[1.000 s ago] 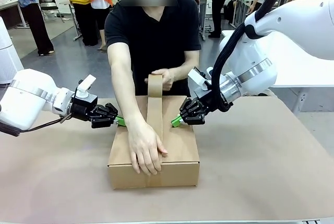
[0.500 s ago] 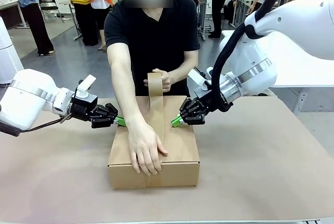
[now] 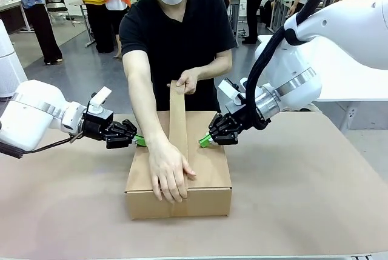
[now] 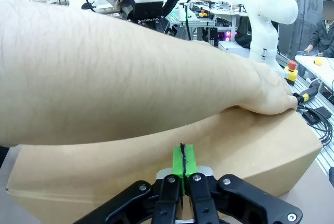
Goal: Wrap the clocks to prevent damage.
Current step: After the human seals the box with tape, release both hands from the side flaps of the Package Box.
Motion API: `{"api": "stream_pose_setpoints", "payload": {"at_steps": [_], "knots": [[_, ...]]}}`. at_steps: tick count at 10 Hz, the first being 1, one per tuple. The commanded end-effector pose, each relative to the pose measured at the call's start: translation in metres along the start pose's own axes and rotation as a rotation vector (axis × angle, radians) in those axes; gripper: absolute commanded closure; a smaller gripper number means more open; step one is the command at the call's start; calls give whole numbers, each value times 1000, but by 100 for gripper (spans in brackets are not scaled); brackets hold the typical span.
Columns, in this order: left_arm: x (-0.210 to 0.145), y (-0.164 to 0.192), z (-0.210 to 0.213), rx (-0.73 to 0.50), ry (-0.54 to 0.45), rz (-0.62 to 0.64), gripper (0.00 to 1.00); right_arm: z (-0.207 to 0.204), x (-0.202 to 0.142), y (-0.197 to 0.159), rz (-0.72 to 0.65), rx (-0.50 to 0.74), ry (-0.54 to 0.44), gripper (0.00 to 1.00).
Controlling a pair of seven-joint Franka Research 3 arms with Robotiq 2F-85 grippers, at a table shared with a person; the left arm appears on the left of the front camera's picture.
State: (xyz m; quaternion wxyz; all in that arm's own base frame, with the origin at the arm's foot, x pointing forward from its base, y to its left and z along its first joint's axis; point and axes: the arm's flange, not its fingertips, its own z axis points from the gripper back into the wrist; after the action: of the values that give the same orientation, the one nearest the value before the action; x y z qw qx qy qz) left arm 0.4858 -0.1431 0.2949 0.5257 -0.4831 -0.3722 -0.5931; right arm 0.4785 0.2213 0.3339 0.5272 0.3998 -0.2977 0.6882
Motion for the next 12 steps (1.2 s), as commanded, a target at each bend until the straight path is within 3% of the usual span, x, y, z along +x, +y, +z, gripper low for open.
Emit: {"api": "stream_pose_setpoints", "payload": {"at_steps": [1, 12], "knots": [[-1, 0, -2, 3, 7, 1, 99, -2, -3, 0, -10, -6, -3, 99], [-1, 0, -2, 3, 7, 1, 99, -2, -3, 0, -10, -6, -3, 99]]}}
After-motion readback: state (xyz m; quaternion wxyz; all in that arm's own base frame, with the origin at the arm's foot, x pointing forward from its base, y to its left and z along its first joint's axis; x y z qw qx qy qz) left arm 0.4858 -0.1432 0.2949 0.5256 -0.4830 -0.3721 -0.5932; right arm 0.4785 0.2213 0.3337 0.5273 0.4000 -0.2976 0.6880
